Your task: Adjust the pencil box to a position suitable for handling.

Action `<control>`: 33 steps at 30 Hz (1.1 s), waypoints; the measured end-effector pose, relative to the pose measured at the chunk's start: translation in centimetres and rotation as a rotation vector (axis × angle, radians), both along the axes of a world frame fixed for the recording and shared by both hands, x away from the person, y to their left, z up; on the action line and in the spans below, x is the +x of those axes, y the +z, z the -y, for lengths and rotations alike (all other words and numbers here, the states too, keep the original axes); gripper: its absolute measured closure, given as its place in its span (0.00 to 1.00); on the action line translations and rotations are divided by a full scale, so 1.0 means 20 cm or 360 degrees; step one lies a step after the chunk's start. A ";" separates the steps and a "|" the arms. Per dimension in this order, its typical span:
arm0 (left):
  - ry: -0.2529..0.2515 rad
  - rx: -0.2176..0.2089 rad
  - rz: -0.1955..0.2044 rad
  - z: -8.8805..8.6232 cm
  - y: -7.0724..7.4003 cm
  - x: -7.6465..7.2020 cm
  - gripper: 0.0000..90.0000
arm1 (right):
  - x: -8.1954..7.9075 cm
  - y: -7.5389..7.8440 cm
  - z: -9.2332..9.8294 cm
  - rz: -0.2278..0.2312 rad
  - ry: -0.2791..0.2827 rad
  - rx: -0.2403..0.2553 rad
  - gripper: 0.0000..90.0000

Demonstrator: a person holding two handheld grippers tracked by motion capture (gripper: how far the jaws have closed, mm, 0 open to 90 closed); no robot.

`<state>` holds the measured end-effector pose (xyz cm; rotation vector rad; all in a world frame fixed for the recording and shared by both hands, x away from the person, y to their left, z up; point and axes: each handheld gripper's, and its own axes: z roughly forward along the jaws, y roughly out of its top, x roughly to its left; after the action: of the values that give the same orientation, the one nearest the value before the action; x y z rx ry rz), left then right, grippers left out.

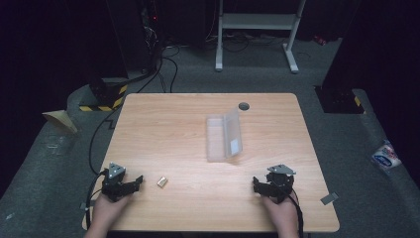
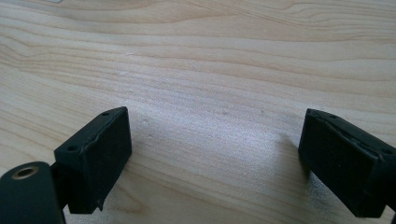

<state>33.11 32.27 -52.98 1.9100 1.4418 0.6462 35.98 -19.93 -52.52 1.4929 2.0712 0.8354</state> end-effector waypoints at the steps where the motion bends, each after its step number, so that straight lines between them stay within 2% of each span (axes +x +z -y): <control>1: -0.0001 0.0000 0.0000 0.00 0.00 0.00 0.25 | 0.00 0.00 0.00 0.0000 -0.0001 0.0000 0.10; 19: -0.0001 0.0000 -0.0001 0.00 0.00 0.00 0.25 | 0.00 0.00 0.00 0.0004 -0.0001 -0.0001 0.11; 27: -0.0010 0.0006 -0.0007 0.00 0.00 0.00 0.25 | -0.03 0.01 0.01 0.0003 0.0044 0.0000 0.19; 30: -0.0011 0.0006 -0.0006 0.00 0.00 0.00 0.25 | -0.05 0.02 0.00 0.0044 0.0070 -0.0019 0.23; 33: -0.0015 0.0005 -0.0010 0.00 0.00 0.00 0.25 | -0.06 0.03 0.00 0.0073 0.0071 0.0023 0.28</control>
<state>33.08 32.33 -52.94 1.9220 1.4353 0.6391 34.75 -19.92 -51.96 1.4263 2.0762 0.8951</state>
